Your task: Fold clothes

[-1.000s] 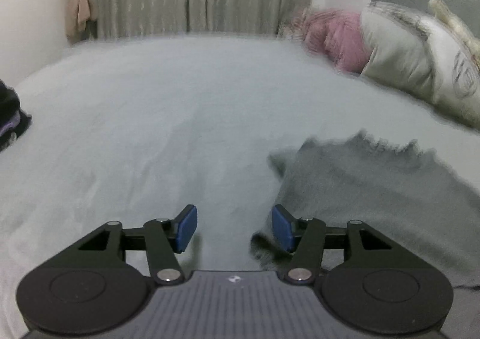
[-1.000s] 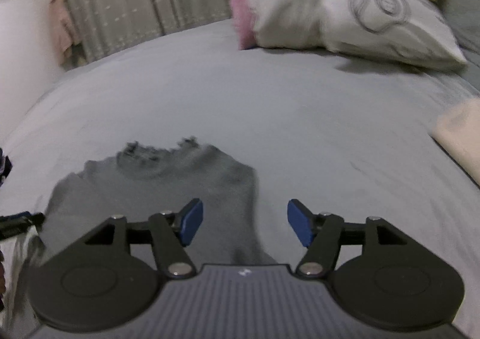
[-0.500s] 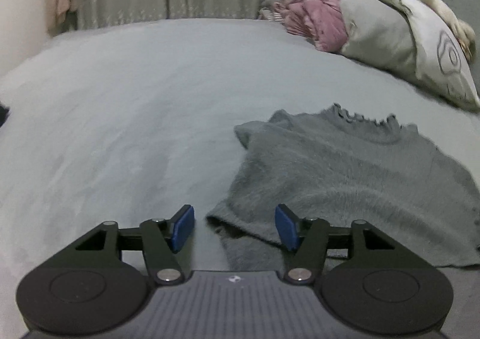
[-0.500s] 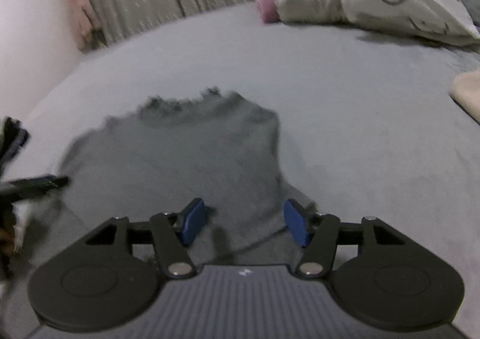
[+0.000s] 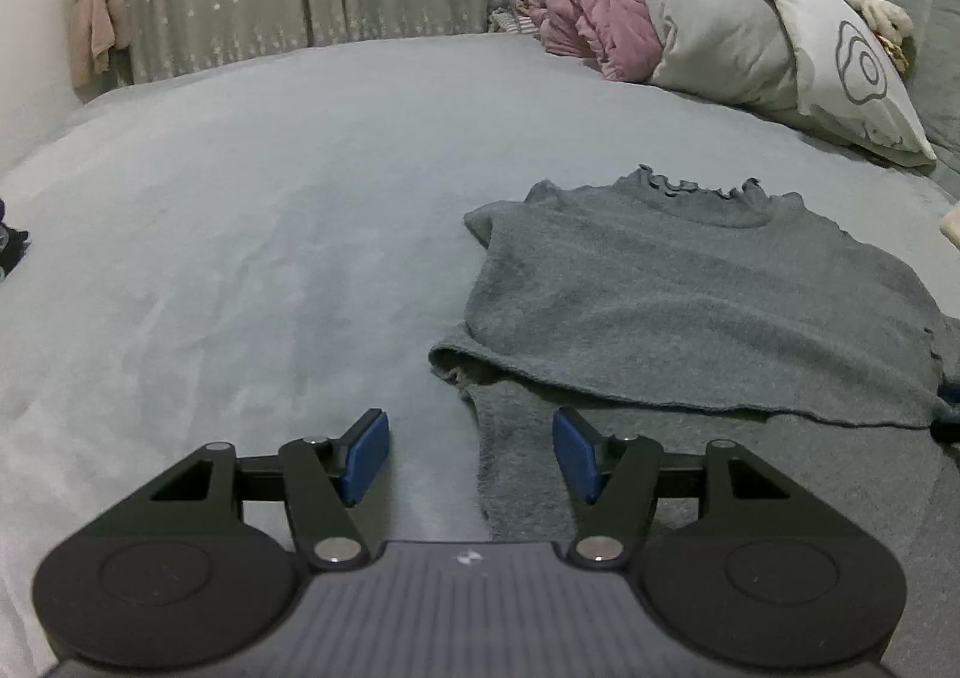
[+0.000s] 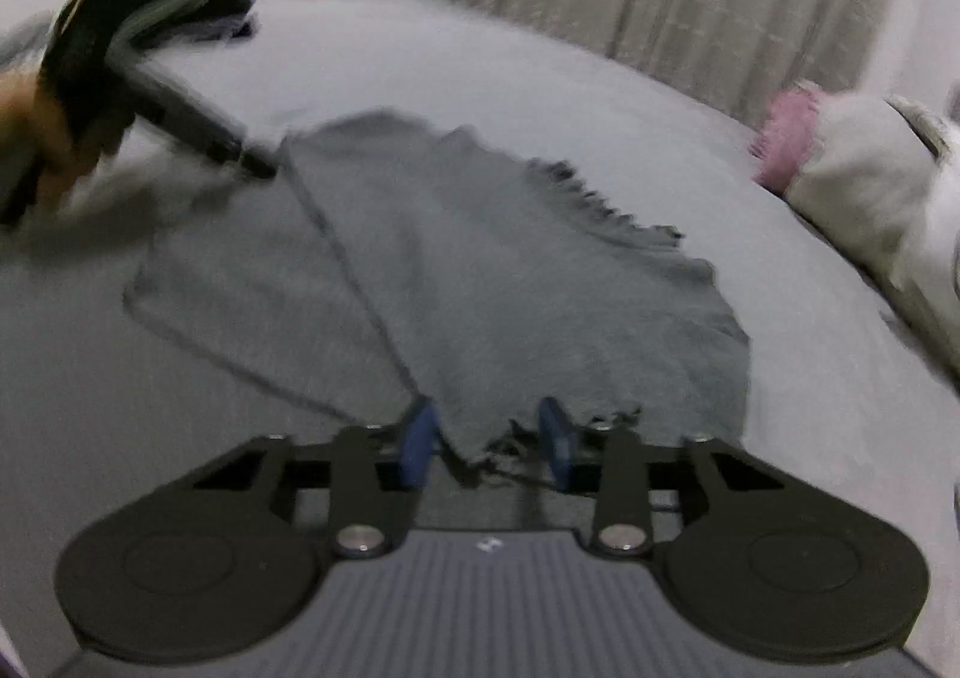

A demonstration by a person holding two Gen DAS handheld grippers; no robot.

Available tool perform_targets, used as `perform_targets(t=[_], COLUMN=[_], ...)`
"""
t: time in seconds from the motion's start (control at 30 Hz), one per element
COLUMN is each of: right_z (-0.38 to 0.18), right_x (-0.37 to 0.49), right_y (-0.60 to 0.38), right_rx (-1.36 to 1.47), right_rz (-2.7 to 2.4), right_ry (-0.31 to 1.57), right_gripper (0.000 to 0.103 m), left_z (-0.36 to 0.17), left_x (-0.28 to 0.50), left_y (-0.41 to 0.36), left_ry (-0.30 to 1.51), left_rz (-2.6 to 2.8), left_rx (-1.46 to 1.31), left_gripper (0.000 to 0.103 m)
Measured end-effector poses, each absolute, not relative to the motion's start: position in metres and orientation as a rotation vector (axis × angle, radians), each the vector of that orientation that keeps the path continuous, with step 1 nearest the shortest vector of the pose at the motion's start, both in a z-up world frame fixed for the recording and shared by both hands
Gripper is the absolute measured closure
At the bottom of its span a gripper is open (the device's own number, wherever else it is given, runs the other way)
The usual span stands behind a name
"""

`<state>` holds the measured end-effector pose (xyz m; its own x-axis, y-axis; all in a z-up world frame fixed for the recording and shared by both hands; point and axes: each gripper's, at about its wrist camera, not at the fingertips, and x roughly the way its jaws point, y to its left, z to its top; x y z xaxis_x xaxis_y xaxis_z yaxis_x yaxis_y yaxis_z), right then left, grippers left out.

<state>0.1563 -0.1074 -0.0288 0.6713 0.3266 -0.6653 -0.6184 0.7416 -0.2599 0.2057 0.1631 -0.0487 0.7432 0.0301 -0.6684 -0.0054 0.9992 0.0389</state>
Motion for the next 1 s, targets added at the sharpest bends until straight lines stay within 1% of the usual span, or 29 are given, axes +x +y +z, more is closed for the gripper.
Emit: perform_targets(t=[0.17, 0.33, 0.5, 0.53, 0.6, 0.7, 0.77, 0.8, 0.87, 0.9, 0.93, 1.0], right_z=[0.003, 0.022, 0.016, 0.015, 0.012, 0.003, -0.003, -0.005, 0.002, 0.008, 0.014, 0.024], right_x=[0.143, 0.122, 0.112, 0.111, 0.107, 0.104, 0.102, 0.101, 0.102, 0.105, 0.107, 0.118], right_y=[-0.109, -0.114, -0.115, -0.114, -0.115, -0.113, -0.113, -0.113, -0.124, -0.131, -0.138, -0.155], right_rx=[-0.539, -0.600, -0.679, -0.692, -0.713, -0.749, -0.752, -0.753, -0.682, -0.630, -0.578, -0.447], right_rz=[0.598, 0.619, 0.646, 0.655, 0.676, 0.712, 0.729, 0.737, 0.782, 0.785, 0.787, 0.735], right_ry=[0.571, 0.558, 0.628, 0.643, 0.676, 0.741, 0.779, 0.799, 0.817, 0.803, 0.788, 0.766], right_gripper=[0.101, 0.101, 0.101, 0.101, 0.101, 0.100, 0.098, 0.096, 0.084, 0.071, 0.066, 0.066], left_z=[-0.050, -0.051, -0.053, -0.053, -0.054, -0.054, -0.048, -0.046, -0.039, -0.038, -0.037, -0.036], left_x=[0.204, 0.211, 0.219, 0.221, 0.223, 0.227, 0.226, 0.226, 0.224, 0.224, 0.225, 0.229], left_y=[0.163, 0.163, 0.165, 0.167, 0.172, 0.179, 0.188, 0.191, 0.202, 0.204, 0.206, 0.210], left_ry=[0.721, 0.708, 0.681, 0.680, 0.684, 0.709, 0.717, 0.718, 0.715, 0.715, 0.714, 0.705], left_rz=[0.037, 0.071, 0.159, 0.190, 0.216, 0.305, 0.304, 0.305, 0.275, 0.248, 0.217, 0.148], left_rx=[0.066, 0.085, 0.110, 0.106, 0.084, 0.093, 0.044, 0.019, -0.079, -0.107, -0.139, -0.208], left_gripper=[0.040, 0.039, 0.038, 0.035, 0.034, 0.034, 0.035, 0.035, 0.035, 0.035, 0.035, 0.035])
